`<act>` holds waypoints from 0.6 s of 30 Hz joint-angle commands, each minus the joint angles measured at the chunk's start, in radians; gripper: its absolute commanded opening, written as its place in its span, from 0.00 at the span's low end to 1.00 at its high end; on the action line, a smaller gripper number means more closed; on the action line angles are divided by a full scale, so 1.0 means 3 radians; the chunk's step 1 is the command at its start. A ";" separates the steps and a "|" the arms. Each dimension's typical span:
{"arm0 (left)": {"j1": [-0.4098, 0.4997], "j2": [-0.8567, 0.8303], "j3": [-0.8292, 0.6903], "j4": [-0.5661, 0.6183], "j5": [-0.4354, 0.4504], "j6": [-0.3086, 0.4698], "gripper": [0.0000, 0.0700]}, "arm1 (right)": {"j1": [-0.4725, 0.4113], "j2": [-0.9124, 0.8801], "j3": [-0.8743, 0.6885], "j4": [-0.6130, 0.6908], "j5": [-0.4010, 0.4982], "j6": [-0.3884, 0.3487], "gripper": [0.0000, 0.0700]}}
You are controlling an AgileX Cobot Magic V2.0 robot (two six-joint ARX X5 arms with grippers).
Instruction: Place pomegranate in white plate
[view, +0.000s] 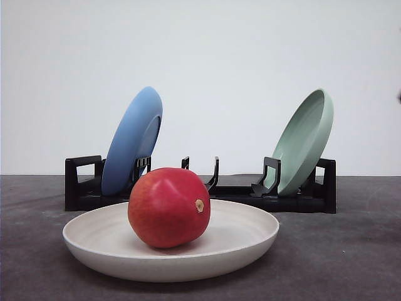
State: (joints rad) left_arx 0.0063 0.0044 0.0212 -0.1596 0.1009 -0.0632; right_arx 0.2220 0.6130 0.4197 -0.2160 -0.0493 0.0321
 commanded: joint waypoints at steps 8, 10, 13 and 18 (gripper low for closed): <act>-0.0001 -0.0005 -0.0031 0.0035 -0.0013 0.0046 0.00 | -0.0473 -0.1105 -0.1033 0.0506 0.0020 -0.0045 0.04; -0.0001 -0.0005 -0.0031 0.0035 -0.0013 0.0046 0.00 | -0.0571 -0.1323 -0.1198 0.0586 0.0020 -0.0045 0.05; -0.0001 -0.0005 -0.0031 0.0035 -0.0013 0.0046 0.00 | -0.0681 -0.1601 -0.1335 0.0594 0.0020 -0.0044 0.04; -0.0001 -0.0005 -0.0031 0.0035 -0.0013 0.0046 0.00 | -0.0754 -0.1919 -0.1363 0.0541 0.0097 -0.0057 0.04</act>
State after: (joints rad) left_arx 0.0063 0.0044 0.0212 -0.1593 0.1009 -0.0635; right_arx -0.0021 0.0447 0.0147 -0.0625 -0.0277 0.0242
